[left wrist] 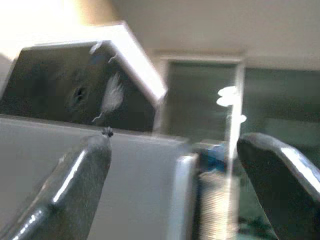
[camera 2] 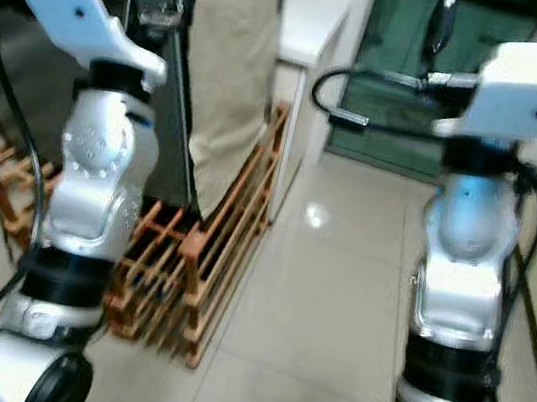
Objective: Restocking fridge
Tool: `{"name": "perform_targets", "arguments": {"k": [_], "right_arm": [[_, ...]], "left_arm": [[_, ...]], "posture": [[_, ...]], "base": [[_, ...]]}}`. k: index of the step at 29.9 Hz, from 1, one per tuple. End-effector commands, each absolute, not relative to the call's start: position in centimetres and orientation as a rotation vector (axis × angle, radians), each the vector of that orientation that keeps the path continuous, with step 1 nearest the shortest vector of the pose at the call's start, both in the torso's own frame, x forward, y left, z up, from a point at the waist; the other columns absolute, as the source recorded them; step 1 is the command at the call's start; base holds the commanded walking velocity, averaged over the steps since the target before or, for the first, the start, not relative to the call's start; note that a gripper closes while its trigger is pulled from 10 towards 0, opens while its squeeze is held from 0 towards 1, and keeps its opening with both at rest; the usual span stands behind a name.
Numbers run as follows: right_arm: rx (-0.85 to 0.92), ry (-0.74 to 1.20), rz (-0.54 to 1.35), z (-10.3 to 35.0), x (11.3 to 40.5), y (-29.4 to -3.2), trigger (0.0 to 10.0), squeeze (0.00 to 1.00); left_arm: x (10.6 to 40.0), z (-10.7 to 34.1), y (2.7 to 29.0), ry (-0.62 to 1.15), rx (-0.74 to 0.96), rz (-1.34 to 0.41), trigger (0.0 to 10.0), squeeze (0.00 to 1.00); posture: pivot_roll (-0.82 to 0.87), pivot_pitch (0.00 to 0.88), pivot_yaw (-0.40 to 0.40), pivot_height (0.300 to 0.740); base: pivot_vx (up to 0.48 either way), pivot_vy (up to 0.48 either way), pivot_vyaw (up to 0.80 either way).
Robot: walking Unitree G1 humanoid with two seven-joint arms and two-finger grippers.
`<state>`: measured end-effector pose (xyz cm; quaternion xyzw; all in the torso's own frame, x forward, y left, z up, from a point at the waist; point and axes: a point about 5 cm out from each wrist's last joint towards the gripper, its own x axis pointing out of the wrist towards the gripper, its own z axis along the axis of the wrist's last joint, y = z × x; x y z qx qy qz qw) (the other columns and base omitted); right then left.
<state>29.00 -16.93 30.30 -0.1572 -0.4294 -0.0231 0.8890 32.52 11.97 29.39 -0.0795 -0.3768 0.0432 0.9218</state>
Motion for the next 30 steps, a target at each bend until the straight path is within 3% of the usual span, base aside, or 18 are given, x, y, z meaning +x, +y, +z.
{"name": "perform_targets", "arguments": {"k": [1, 9, 13, 18, 30], "right_arm": [[-0.327, -0.869, -0.077, 30.3, 29.0, -17.9, 10.0, 0.02], [-0.223, -0.744, -0.087, 28.2, 29.8, -18.7, 10.0, 0.02], [-0.086, -0.539, -0.101, 24.4, 31.0, -20.0, 10.0, 0.02], [-0.062, -0.450, -0.126, 22.7, 31.5, -20.6, 10.0, 0.01], [-0.094, -0.397, -0.108, 21.6, 30.6, -20.5, 10.0, 0.02]], "left_arm": [[32.6, 29.4, 10.9, -0.759, -0.165, 0.067, 10.0, 0.00], [33.6, 28.5, 10.8, -0.656, -0.173, 0.047, 10.0, 0.00], [35.8, 27.2, 8.6, -0.526, -0.138, -0.098, 10.0, 0.00], [37.0, 25.8, 6.8, -0.422, -0.124, -0.183, 10.0, 0.00], [38.3, 24.3, 6.5, -0.327, -0.139, -0.084, 10.0, 0.00]], "posture": [[-0.17, 0.012, -0.010, 0.740], [-0.17, 0.024, -0.011, 0.740], [-0.16, 0.037, -0.014, 0.740], [-0.17, 0.055, -0.004, 0.740], [-0.19, 0.131, 0.000, 0.740]], "base": [[0.000, 0.000, 0.00], [0.000, 0.000, 0.00], [0.000, 0.000, 0.00], [0.000, 0.000, 0.00], [0.000, 0.000, 0.00]]}}
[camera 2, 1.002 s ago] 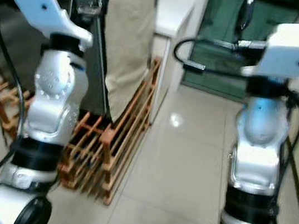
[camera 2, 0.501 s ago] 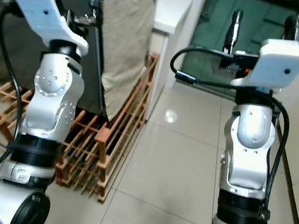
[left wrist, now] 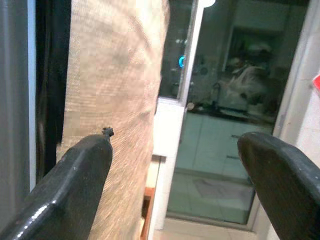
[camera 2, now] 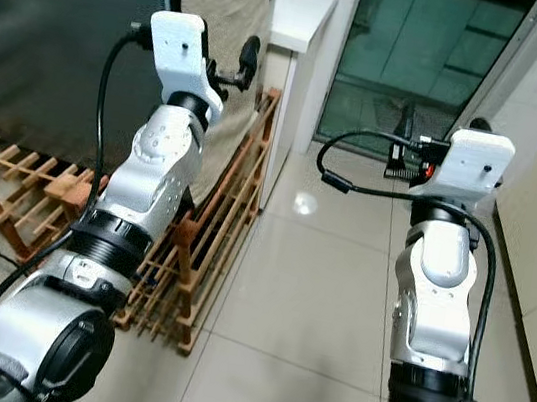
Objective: Restocking fridge
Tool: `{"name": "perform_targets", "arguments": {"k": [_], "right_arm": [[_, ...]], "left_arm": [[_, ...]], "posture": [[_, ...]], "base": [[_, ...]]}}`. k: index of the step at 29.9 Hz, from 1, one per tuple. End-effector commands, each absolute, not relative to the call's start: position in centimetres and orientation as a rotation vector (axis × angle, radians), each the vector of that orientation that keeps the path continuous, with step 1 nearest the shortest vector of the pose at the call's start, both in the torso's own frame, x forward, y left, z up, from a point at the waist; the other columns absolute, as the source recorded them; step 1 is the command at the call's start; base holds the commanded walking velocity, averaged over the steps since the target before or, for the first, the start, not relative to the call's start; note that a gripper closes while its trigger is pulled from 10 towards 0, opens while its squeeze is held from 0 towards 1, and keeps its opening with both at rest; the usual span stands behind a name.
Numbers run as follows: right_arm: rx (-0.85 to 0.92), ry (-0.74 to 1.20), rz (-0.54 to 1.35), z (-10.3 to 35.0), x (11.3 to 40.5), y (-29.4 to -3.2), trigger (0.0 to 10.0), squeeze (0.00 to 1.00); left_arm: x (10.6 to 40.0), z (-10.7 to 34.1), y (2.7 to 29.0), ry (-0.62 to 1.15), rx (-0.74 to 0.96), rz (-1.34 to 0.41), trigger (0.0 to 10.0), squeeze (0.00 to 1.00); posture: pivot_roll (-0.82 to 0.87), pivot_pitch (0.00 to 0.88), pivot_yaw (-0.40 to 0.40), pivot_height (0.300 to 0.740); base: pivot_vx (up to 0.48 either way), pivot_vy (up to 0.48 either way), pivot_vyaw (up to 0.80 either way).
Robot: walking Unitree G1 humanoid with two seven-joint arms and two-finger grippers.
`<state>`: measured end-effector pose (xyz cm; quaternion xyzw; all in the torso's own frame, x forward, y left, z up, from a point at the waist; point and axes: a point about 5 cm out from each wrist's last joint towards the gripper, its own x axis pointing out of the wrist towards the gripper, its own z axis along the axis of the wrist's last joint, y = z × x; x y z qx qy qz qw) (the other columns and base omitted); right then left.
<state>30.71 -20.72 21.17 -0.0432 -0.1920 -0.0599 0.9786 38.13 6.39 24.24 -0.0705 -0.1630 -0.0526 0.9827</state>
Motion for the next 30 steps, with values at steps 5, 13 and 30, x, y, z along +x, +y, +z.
{"name": "perform_targets", "arguments": {"k": [5, 13, 30], "right_arm": [[-0.107, -0.365, -0.112, 21.0, 29.7, -20.7, 10.0, 0.02], [-0.171, -0.423, -0.101, 21.5, 28.5, -20.2, 10.0, 0.02], [-0.142, -0.404, -0.108, 20.8, 29.0, -19.9, 10.0, 0.02]], "left_arm": [[38.1, 23.8, 7.1, -0.312, -0.166, -0.024, 10.0, 0.00], [33.6, 21.9, 8.4, -0.409, -0.188, -0.115, 10.0, 0.00], [34.4, 22.4, 8.6, -0.385, -0.181, -0.108, 10.0, 0.00]], "posture": [[-0.21, 0.153, 0.000, 0.740], [-0.21, 0.136, 0.010, 0.740], [-0.20, 0.111, 0.009, 0.740]], "base": [[0.000, 0.000, 0.00], [0.000, 0.000, 0.00], [0.000, 0.000, 0.00]]}}
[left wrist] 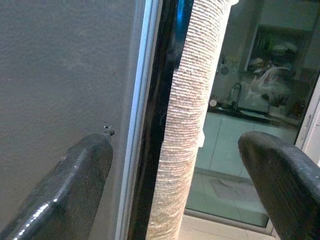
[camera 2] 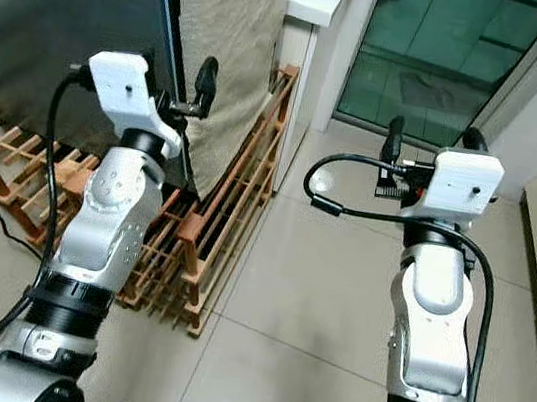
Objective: Restocking fridge
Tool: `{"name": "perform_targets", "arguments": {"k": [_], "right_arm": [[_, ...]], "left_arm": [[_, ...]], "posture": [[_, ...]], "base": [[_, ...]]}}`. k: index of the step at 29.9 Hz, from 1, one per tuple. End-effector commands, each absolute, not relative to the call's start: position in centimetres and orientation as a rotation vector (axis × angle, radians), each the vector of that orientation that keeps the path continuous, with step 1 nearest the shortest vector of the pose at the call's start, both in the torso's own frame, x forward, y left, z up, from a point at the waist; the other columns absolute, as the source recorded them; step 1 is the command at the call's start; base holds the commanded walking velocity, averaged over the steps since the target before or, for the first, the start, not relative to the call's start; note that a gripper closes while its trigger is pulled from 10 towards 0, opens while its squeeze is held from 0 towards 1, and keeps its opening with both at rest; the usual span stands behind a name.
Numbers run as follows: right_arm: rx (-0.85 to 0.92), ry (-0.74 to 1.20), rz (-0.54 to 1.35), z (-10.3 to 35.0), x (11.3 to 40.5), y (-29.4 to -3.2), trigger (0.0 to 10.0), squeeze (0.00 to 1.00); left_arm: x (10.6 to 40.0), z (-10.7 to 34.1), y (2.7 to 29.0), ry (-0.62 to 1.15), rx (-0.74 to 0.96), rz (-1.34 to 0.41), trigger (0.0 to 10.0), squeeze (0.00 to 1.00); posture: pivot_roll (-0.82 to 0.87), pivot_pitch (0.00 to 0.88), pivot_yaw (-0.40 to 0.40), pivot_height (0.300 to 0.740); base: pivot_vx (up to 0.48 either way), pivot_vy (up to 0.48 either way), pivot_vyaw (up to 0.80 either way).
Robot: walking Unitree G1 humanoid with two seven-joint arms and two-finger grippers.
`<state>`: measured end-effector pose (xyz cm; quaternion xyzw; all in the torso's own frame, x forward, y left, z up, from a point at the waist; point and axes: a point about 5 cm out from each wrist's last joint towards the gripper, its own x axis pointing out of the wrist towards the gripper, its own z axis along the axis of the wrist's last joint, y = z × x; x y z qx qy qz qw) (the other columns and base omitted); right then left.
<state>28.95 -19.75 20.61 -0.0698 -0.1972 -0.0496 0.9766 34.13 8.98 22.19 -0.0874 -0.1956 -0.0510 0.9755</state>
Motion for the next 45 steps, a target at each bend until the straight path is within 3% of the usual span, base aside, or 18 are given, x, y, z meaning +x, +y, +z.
{"name": "perform_targets", "arguments": {"k": [1, 15, 22, 25, 28, 36, 45], "right_arm": [[-0.142, -0.404, -0.108, 20.8, 29.0, -19.9, 10.0, 0.02], [-0.151, -0.382, -0.125, 20.2, 28.4, -20.4, 10.0, 0.02], [-0.124, -0.360, -0.131, 19.9, 28.6, -20.5, 10.0, 0.02], [-0.088, -0.320, -0.123, 19.3, 28.7, -20.4, 10.0, 0.02], [-0.075, -0.297, -0.113, 19.0, 28.8, -20.4, 10.0, 0.02], [-0.082, -0.293, -0.123, 18.9, 28.7, -20.6, 10.0, 0.01], [-0.078, -0.293, -0.142, 18.8, 28.5, -20.6, 10.0, 0.01]], "left_arm": [[34.4, 22.4, 8.6, -0.385, -0.181, -0.108, 10.0, 0.00], [35.5, 23.2, 6.8, -0.355, -0.215, -0.151, 10.0, 0.00], [36.6, 21.1, 4.4, -0.153, -0.249, -0.308, 10.0, 0.00], [36.5, 20.1, 2.5, -0.113, -0.206, -0.432, 10.0, 0.00], [36.6, 19.8, 2.0, -0.089, -0.217, -0.443, 10.0, 0.00], [35.4, 20.8, -2.0, -0.139, -0.351, -0.675, 10.0, 0.00], [34.6, 21.7, -4.2, -0.178, -0.431, -0.770, 10.0, 0.00]], "posture": [[-0.20, 0.111, 0.009, 0.740], [-0.21, 0.138, 0.018, 0.740], [-0.21, 0.141, 0.019, 0.740], [-0.21, 0.142, 0.018, 0.740], [-0.21, 0.141, 0.019, 0.740], [-0.22, 0.140, 0.024, 0.740], [-0.23, 0.140, 0.033, 0.740]], "base": [[0.000, 0.000, 0.00], [0.000, 0.000, 0.00], [0.000, 0.000, 0.00], [0.000, 0.000, 0.00], [0.000, 0.000, 0.00], [0.000, 0.000, 0.00], [0.000, 0.000, 0.00]]}}
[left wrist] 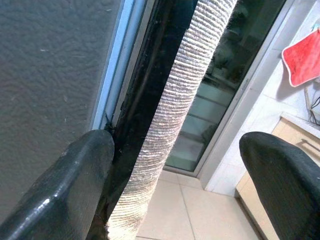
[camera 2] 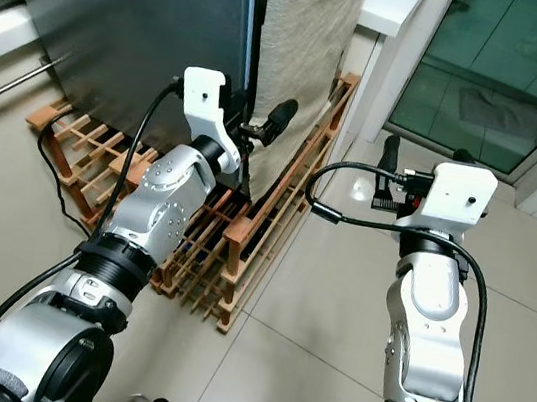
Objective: Restocking fridge
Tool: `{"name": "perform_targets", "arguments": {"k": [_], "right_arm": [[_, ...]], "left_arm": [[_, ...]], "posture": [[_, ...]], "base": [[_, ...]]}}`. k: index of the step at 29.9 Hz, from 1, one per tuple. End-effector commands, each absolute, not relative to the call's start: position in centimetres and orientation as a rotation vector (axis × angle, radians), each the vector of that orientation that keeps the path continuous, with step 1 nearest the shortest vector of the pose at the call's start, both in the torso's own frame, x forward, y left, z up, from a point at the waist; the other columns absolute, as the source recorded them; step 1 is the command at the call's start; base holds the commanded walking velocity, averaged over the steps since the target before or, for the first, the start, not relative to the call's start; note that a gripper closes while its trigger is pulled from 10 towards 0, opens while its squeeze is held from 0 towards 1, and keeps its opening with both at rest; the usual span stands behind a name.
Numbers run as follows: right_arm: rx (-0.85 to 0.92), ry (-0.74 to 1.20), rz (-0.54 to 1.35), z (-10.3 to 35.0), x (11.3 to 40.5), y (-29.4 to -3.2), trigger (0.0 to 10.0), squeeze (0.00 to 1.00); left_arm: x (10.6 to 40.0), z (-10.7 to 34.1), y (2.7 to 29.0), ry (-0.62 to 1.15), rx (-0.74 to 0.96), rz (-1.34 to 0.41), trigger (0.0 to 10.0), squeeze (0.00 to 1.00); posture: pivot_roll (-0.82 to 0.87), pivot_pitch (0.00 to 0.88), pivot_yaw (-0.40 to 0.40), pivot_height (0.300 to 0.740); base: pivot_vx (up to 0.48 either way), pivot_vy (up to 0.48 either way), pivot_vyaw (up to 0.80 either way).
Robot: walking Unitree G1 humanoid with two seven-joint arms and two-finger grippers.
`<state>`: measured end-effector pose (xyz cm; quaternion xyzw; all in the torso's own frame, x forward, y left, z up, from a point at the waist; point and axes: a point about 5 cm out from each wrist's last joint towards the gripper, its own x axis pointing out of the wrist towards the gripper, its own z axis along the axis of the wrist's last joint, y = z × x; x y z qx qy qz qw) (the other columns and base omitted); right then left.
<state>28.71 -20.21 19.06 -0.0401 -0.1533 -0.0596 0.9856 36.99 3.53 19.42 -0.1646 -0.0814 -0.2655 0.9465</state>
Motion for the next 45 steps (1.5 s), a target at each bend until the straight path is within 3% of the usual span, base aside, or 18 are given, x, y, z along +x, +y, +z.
{"name": "perform_targets", "arguments": {"k": [1, 13, 19, 24, 27, 28, 29, 30, 33, 36, 45], "right_arm": [[-0.079, -0.293, -0.143, 18.7, 28.4, -20.7, 10.0, 0.01], [-0.098, -0.302, -0.158, 18.9, 28.4, -21.7, 10.0, 0.02], [-0.102, -0.296, -0.167, 18.8, 28.5, -22.0, 10.0, 0.02], [-0.105, -0.308, -0.170, 19.0, 28.6, -21.8, 10.0, 0.02], [-0.113, -0.325, -0.165, 19.3, 28.5, -21.6, 10.0, 0.02], [-0.113, -0.339, -0.154, 19.6, 28.1, -21.3, 10.0, 0.02], [-0.113, -0.339, -0.154, 19.6, 28.1, -21.3, 10.0, 0.02], [-0.108, -0.339, -0.130, 19.5, 27.7, -20.8, 10.0, 0.02], [-0.100, -0.328, -0.096, 19.2, 27.3, -20.3, 10.0, 0.02], [-0.070, -0.300, -0.041, 18.4, 27.3, -19.5, 10.0, 0.01], [-0.057, -0.273, 0.121, 18.7, 31.2, -17.1, 10.0, 0.01]], "left_arm": [[34.3, 21.8, -4.5, -0.184, -0.436, -0.803, 10.0, 0.00], [29.9, 22.6, -7.4, -0.235, -0.533, -1.236, 10.0, 0.00], [30.2, 22.2, -6.9, -0.215, -0.543, -1.212, 10.0, 0.00], [31.9, 21.7, -3.5, -0.218, -0.503, -1.028, 10.0, 0.00], [32.3, 22.1, -0.6, -0.244, -0.513, -0.907, 10.0, 0.00], [32.4, 22.6, 2.2, -0.292, -0.474, -0.789, 10.0, 0.00], [32.4, 22.6, 2.2, -0.292, -0.474, -0.789, 10.0, 0.00], [32.6, 22.8, 4.7, -0.319, -0.436, -0.660, 10.0, 0.00], [32.7, 22.6, 7.0, -0.334, -0.365, -0.516, 10.0, 0.00], [33.1, 21.3, 11.9, -0.312, -0.271, -0.160, 10.0, 0.00], [33.3, 19.6, 15.0, -0.251, 0.024, 0.154, 10.0, 0.00]], "posture": [[-0.23, 0.140, 0.034, 0.740], [-0.22, 0.133, 0.020, 0.740], [-0.22, 0.131, 0.020, 0.740], [-0.21, 0.124, 0.026, 0.740], [-0.21, 0.122, 0.028, 0.740], [-0.20, 0.118, 0.027, 0.740], [-0.20, 0.118, 0.027, 0.740], [-0.20, 0.118, 0.027, 0.740], [-0.18, 0.116, 0.020, 0.740], [-0.16, 0.109, 0.013, 0.740], [-0.13, 0.085, -0.006, 0.740]], "base": [[0.000, 0.000, 0.00], [0.000, 0.000, 0.00], [0.000, 0.000, 0.00], [0.000, 0.000, 0.00], [0.000, 0.000, 0.00], [0.000, 0.000, 0.00], [0.000, 0.000, 0.00], [0.000, 0.000, 0.00], [0.000, 0.000, 0.00], [0.000, 0.000, 0.00], [0.000, 0.000, 0.00]]}}
